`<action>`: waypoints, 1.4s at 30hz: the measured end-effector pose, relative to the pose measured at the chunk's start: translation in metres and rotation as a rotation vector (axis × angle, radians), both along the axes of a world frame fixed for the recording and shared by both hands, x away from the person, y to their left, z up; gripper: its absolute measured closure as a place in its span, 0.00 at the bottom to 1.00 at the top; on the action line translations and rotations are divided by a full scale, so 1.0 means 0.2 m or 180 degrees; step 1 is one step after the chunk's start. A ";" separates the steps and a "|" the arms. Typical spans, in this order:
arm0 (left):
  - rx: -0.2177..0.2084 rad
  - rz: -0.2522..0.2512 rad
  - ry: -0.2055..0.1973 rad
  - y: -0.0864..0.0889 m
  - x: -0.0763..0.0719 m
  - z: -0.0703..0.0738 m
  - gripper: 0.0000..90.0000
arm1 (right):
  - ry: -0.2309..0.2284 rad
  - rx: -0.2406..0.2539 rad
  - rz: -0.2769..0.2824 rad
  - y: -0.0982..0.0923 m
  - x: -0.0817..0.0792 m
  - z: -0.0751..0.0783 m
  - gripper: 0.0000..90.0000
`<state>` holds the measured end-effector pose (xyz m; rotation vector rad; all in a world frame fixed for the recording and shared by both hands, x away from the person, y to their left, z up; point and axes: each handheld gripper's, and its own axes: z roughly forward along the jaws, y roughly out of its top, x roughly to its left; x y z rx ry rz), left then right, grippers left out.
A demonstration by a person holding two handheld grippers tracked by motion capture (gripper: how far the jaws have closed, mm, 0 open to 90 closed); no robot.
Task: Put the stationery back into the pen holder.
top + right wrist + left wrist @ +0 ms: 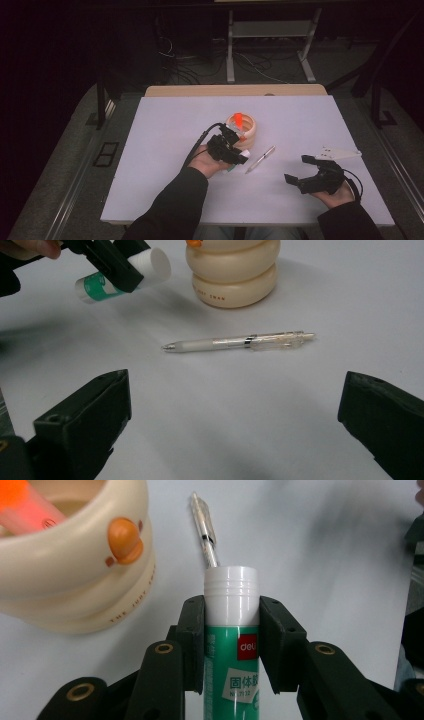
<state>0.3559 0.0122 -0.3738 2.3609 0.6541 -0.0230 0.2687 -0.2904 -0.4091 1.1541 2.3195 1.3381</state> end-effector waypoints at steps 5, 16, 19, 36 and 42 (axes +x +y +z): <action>-0.0133 0.0026 -0.0063 0.01 0.01 0.03 0.71 | -0.0003 0.0003 0.0000 0.00 0.00 0.00 0.00; -0.0402 0.0103 -0.0211 0.06 0.05 0.11 0.71 | -0.0016 0.0000 -0.0005 0.00 0.00 0.00 0.00; -0.0446 0.0121 -0.0255 0.06 0.07 0.13 0.71 | -0.0021 0.0007 -0.0017 0.00 0.00 0.00 0.00; -0.0761 0.0267 -0.0452 0.08 0.13 0.24 0.71 | -0.0030 0.0020 -0.0013 -0.01 0.00 0.00 0.00; -0.0832 0.0310 -0.0495 0.08 0.16 0.26 0.71 | -0.0019 0.0030 -0.0017 -0.01 0.00 0.00 0.00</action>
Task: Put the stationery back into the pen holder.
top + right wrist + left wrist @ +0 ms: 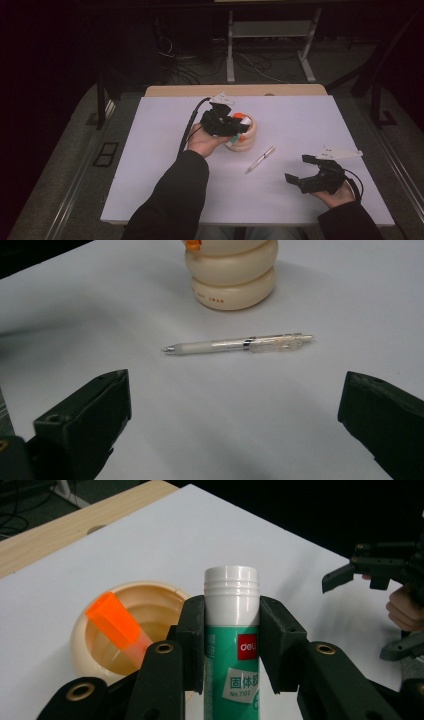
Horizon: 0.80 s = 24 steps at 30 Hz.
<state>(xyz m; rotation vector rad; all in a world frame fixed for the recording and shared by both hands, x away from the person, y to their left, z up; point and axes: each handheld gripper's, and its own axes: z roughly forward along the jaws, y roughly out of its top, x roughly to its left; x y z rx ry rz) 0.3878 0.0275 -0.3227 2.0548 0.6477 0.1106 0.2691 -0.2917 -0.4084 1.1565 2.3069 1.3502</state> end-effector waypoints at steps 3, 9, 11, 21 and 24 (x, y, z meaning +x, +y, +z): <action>-0.0062 0.0047 -0.0028 0.00 0.01 0.01 0.71 | -0.0001 0.0003 0.0007 0.00 0.00 0.00 0.00; -0.0286 0.0182 -0.0105 0.00 0.03 0.02 0.71 | -0.0001 0.0006 0.0011 0.00 0.00 0.00 0.00; -0.0336 0.0236 -0.0133 0.00 0.04 0.01 0.71 | -0.0001 0.0007 0.0011 0.00 0.00 0.00 0.00; -0.0600 0.0417 -0.0409 0.01 0.07 0.00 0.71 | -0.0001 0.0010 0.0015 0.00 0.00 0.00 0.00; -0.0693 0.0438 -0.0487 0.01 0.07 0.00 0.71 | -0.0001 0.0010 0.0017 0.00 0.00 0.00 0.00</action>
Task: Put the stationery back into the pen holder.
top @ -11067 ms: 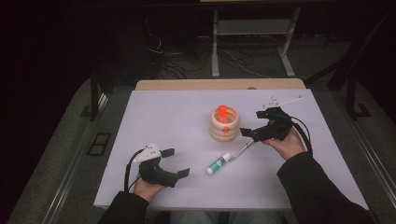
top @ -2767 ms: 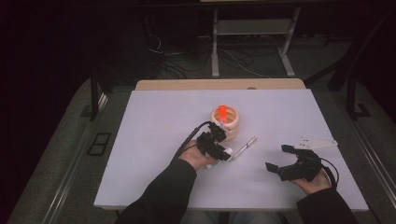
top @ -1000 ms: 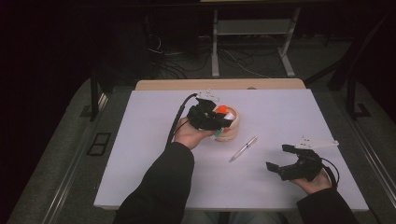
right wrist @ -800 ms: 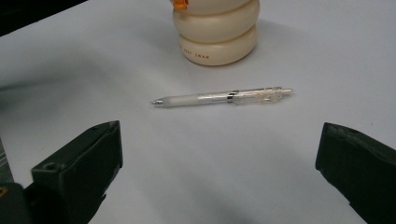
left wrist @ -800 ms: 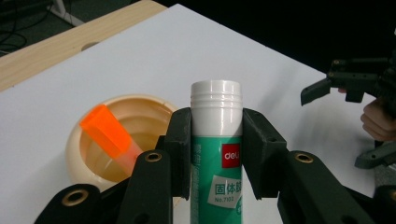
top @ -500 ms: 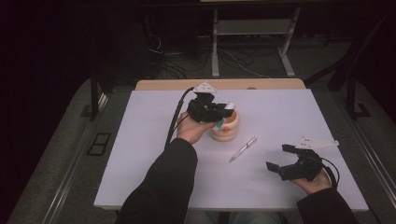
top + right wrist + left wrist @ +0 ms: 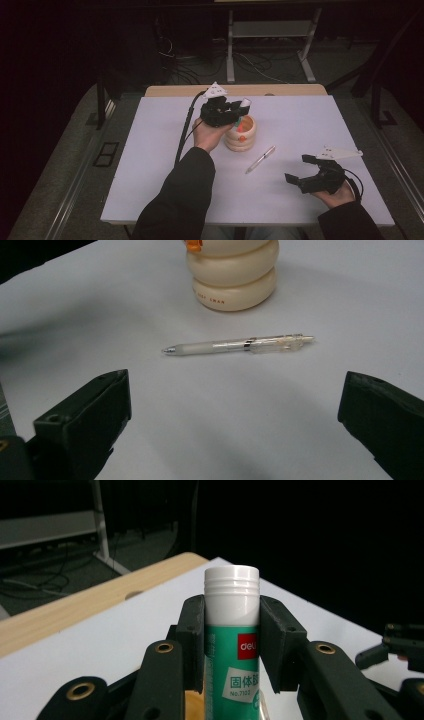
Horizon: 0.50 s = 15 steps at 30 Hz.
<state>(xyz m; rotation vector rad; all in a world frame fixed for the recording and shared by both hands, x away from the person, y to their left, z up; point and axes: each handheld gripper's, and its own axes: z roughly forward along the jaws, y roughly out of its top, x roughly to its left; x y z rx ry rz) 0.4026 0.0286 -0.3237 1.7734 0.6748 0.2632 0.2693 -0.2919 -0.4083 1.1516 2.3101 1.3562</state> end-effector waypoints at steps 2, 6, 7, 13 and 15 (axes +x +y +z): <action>-0.0040 0.0000 -0.0070 0.00 0.00 -0.01 0.71 | -0.0003 0.0002 0.0000 0.00 0.00 0.00 0.00; -0.0080 0.0040 -0.0066 -0.01 0.02 -0.04 0.71 | -0.0002 0.0002 0.0004 0.00 0.00 0.00 0.00; -0.0085 0.0045 -0.0065 -0.01 0.02 -0.05 0.71 | -0.0007 0.0003 0.0008 0.00 0.00 0.00 0.00; -0.0183 0.0145 -0.0077 -0.01 0.04 -0.11 0.71 | -0.0025 0.0017 0.0013 0.00 0.00 0.00 0.00; -0.0214 0.0178 -0.0066 0.00 0.05 -0.13 0.71 | -0.0021 0.0012 0.0016 0.00 0.00 0.00 0.00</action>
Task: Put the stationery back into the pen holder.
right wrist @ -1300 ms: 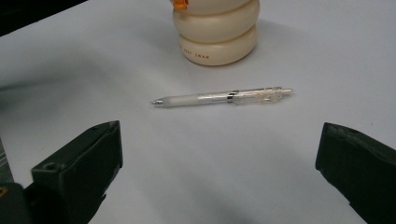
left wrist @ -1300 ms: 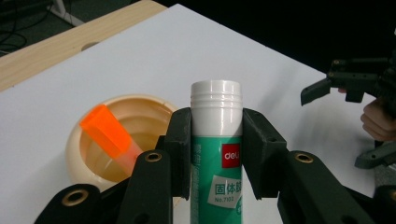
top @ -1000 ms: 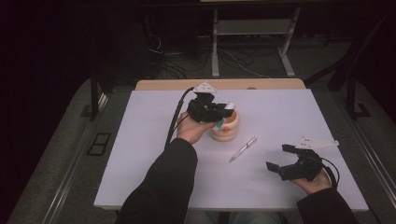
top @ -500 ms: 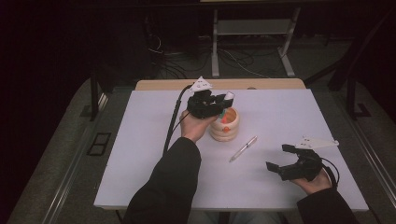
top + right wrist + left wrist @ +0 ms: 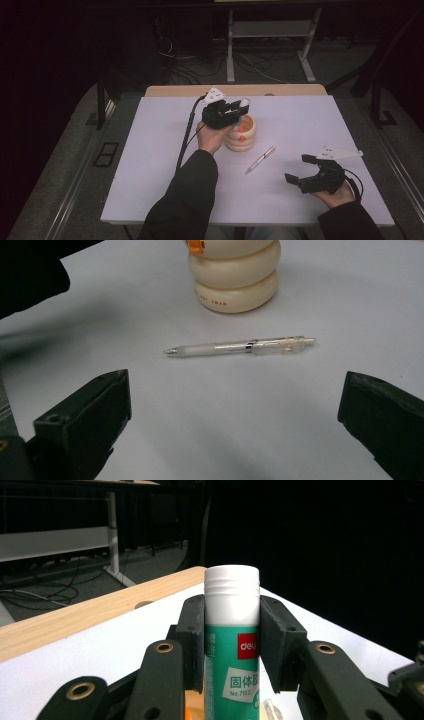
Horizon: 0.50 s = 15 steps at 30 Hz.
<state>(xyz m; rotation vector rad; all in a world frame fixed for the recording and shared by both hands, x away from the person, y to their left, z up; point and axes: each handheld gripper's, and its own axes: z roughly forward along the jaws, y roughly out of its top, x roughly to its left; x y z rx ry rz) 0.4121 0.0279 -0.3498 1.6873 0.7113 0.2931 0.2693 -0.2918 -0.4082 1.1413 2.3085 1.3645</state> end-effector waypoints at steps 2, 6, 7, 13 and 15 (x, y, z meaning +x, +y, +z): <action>-0.0064 0.0039 0.0011 0.01 0.01 -0.02 0.71 | 0.0010 0.0002 0.0000 0.00 0.00 0.00 0.00; -0.0153 0.0087 0.0011 0.02 0.02 -0.05 0.71 | -0.0001 0.0012 0.0003 0.00 0.00 0.00 0.00; -0.0164 0.0094 -0.0006 0.02 0.02 -0.05 0.71 | -0.0001 0.0014 0.0005 0.00 0.00 0.00 0.00; -0.0285 0.0118 -0.0048 0.00 0.02 -0.09 0.71 | 0.0003 0.0013 0.0018 0.00 0.00 0.00 0.00; -0.0288 0.0116 -0.0092 -0.01 0.02 -0.10 0.71 | 0.0004 0.0018 0.0019 0.00 0.00 0.00 0.00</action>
